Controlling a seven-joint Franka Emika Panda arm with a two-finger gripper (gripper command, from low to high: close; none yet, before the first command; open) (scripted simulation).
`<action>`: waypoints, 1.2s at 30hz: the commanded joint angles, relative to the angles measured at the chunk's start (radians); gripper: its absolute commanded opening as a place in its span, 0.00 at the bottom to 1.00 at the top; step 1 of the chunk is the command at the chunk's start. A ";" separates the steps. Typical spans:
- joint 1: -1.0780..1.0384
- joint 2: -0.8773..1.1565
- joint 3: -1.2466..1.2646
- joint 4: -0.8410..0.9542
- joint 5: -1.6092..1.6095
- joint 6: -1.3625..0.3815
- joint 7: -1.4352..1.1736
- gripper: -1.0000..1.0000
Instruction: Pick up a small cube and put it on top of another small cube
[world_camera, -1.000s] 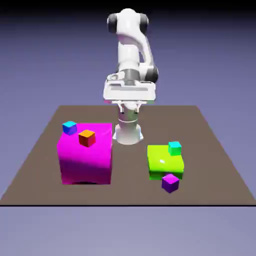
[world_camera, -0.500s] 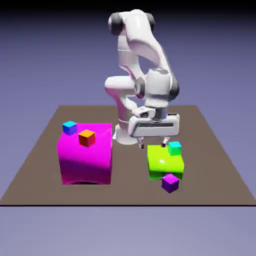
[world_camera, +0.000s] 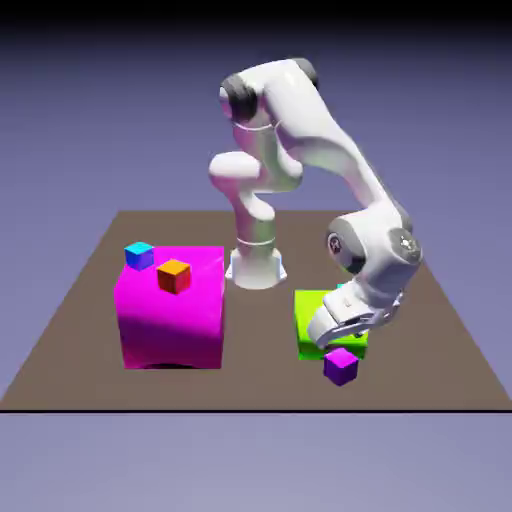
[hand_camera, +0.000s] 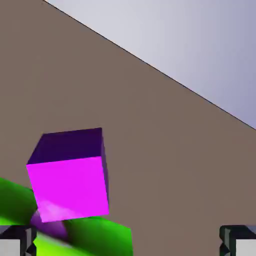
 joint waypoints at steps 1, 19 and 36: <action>-0.002 0.036 0.016 0.029 -0.012 -0.038 0.005 0.50; -0.006 0.174 0.051 0.164 -0.002 -0.245 0.059 0.00; -0.237 -0.426 -0.565 -0.130 0.694 -0.232 0.553 0.00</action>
